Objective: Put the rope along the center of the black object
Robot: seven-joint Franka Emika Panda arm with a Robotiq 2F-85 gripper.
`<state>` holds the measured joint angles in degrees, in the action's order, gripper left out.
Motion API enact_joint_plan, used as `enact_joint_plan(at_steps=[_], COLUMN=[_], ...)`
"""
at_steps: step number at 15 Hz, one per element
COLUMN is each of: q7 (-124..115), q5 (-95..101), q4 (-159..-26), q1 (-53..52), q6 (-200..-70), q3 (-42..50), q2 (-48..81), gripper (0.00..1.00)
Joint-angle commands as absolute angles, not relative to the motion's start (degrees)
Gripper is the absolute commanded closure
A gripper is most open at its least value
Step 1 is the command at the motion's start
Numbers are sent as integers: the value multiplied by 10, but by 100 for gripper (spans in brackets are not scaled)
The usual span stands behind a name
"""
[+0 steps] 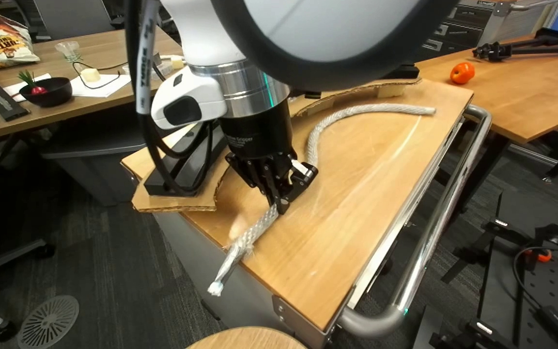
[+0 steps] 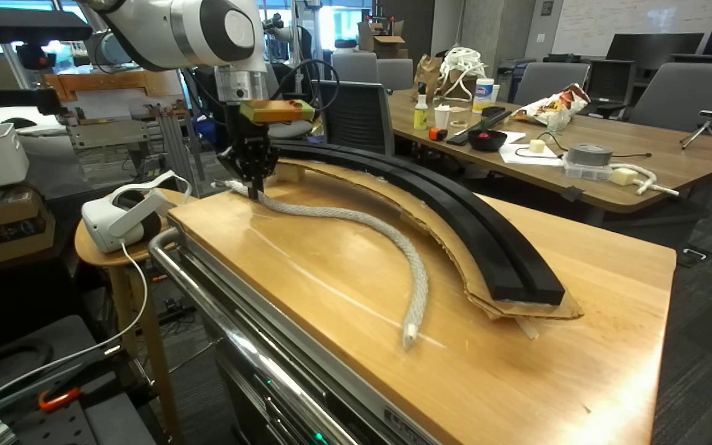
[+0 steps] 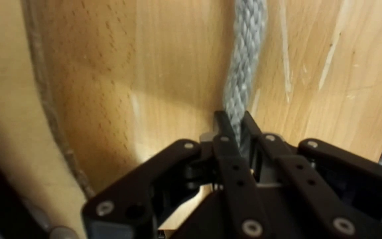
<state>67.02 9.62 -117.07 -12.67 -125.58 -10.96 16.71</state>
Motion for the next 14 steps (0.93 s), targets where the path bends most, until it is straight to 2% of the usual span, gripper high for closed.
enact_joint_plan(at_steps=[1,4,5,14], q7=[643,641,633,497], q5=[150,184,195,330], q4=[-1206,-1212,-1297,-1560], q1=[-125,-122,-118,-88], q6=[-1295,-1324,-1379,-1459], q3=[-115,-115,-112,-87], q2=[91,36,-21,-251], gripper=[97,97,97,97])
